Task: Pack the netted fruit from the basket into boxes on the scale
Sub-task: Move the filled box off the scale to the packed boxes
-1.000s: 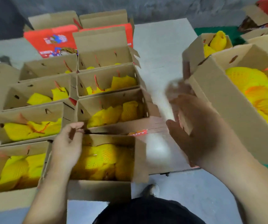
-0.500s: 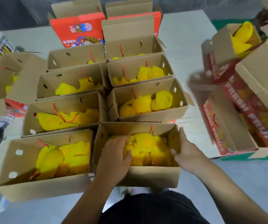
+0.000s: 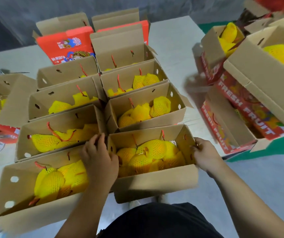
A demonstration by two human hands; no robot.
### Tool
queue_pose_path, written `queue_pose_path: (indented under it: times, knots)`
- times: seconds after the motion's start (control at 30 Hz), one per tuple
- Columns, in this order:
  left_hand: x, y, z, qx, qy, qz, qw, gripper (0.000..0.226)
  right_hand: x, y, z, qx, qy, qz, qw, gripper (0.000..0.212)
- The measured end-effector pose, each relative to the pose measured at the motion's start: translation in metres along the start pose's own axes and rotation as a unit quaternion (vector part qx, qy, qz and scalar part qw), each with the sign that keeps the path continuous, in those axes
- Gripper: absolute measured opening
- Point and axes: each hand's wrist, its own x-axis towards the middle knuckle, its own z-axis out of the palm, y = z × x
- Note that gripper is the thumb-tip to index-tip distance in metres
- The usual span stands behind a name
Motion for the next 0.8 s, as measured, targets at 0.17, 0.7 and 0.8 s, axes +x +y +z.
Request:
queue_pose_path:
  times: [0.17,0.7,0.8]
  knots:
    - [-0.036,0.018,0.025,-0.089,-0.103,-0.028,0.99,0.085,0.021,0.011,-0.019,-0.065,-0.001,0.018,0.998,0.025]
    - [-0.072,0.047,-0.105,-0.426,-0.117,-0.142,0.886,0.043,-0.007,-0.099,-0.137,-0.155,-0.108,-0.154,0.97,0.028]
    - [-0.089,0.037,-0.147,-0.451,-0.083,-0.106,0.882,0.047,-0.03,-0.141,-0.144,-0.162,-0.121,-0.221,0.954,0.047]
